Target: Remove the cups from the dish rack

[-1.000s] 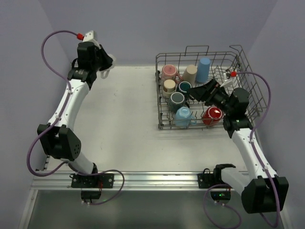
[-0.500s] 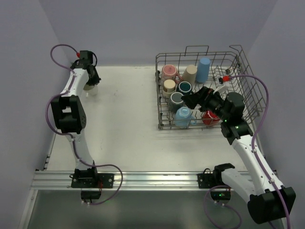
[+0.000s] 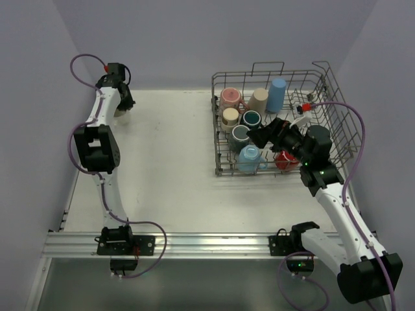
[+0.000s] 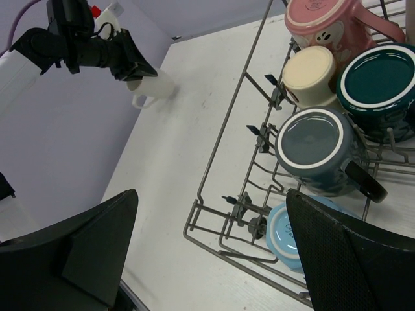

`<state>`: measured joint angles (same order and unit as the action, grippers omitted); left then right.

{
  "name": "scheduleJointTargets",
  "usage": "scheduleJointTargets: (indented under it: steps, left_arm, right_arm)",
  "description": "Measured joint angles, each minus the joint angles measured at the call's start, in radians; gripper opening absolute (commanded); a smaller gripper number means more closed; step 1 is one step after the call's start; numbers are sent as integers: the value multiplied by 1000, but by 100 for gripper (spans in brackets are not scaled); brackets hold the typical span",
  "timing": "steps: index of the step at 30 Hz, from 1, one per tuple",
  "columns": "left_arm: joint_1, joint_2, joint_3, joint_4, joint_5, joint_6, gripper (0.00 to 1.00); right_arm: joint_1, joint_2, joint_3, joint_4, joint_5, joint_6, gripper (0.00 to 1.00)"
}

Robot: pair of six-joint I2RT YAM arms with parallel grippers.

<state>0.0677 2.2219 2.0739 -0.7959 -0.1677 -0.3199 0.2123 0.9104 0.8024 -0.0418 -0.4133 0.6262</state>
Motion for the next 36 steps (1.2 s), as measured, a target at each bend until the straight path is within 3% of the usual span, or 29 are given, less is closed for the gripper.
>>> scheduleJointTargets:
  steps: [8, 10, 11, 14, 16, 27, 34, 36]
  left_arm:
    - [14, 55, 26, -10, -2, 24, 0]
    - [16, 55, 30, -10, -1, 27, 8]
    - [17, 55, 32, -10, -1, 28, 19]
    - [18, 55, 34, -9, -4, 31, 35]
    - [18, 55, 43, -5, -5, 36, 42]
    - [18, 48, 51, 11, -16, 43, 56]
    - [18, -54, 10, 37, 28, 26, 96]
    - [18, -111, -10, 51, 50, 17, 100]
  right_arm:
    - [4, 2, 0, -4, 12, -2, 99]
    - [4, 2, 0, -4, 13, -3, 99]
    - [4, 4, 0, -3, 14, -3, 99]
    - [6, 13, 0, -4, 23, -6, 99]
    - [9, 22, 1, -6, 31, -8, 99]
    - [35, 35, 7, -63, 117, -49, 99]
    - [92, 32, 7, -134, 217, -95, 99]
    - [121, 32, 8, -164, 256, -114, 99]
